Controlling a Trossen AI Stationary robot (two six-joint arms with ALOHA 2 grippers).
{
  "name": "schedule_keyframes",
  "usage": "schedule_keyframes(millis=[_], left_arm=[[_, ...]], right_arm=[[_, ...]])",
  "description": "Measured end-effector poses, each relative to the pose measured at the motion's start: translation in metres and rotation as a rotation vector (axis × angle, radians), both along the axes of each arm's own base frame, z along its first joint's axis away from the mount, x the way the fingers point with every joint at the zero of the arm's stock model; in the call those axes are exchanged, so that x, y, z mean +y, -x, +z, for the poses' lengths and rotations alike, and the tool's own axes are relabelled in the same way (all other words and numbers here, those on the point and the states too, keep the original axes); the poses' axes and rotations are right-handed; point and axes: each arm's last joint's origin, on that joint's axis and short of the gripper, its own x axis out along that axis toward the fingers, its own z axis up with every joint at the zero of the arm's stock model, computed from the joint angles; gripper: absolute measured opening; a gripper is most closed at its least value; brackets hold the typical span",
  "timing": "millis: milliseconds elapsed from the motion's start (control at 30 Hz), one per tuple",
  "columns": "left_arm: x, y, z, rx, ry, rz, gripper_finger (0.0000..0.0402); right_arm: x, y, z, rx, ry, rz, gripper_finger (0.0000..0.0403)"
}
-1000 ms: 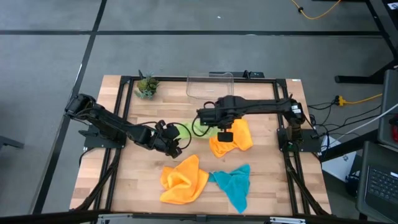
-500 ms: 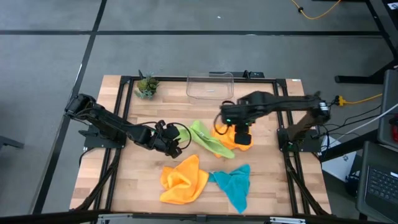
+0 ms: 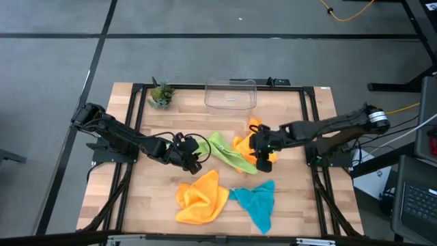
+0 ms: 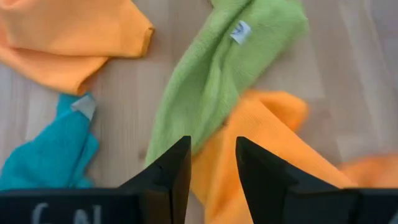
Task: Fold microfiber towels
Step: Fold the green microfiber cloth
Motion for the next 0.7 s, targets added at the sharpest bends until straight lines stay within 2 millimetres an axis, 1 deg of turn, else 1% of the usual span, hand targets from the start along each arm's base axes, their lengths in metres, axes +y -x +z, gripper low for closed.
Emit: schedule_keyframes(millis=[133, 233, 300, 433, 500, 600, 700], left_arm=[[0.004, -0.002, 0.000, 0.004, -0.018, -0.006, 0.0126], [0.008, -0.003, 0.001, 0.005, -0.027, -0.008, 0.0126], [0.010, -0.003, 0.001, 0.006, -0.026, 0.001, 0.0126], [0.015, -0.005, 0.001, -0.005, -0.024, 0.021, 0.0126], [0.018, -0.007, 0.002, -0.017, -0.020, 0.032, 0.0126], [0.020, -0.008, 0.002, -0.021, -0.020, 0.040, 0.0126], [0.020, -0.008, 0.002, -0.021, -0.020, 0.041, 0.0126]], right_arm=[[0.001, -0.004, -0.027, -0.099, 0.007, 0.029, 0.0129], [-0.001, -0.011, -0.032, -0.213, 0.007, 0.011, 0.0129], [-0.004, -0.016, -0.034, -0.239, 0.009, -0.008, 0.0129], [-0.011, -0.025, -0.040, -0.205, 0.015, -0.030, 0.0130], [-0.013, -0.028, -0.044, -0.186, -0.011, -0.027, 0.0130], [-0.013, -0.029, -0.054, -0.129, -0.066, -0.036, 0.0130], [-0.011, -0.029, -0.061, -0.085, -0.064, -0.029, 0.0134]])
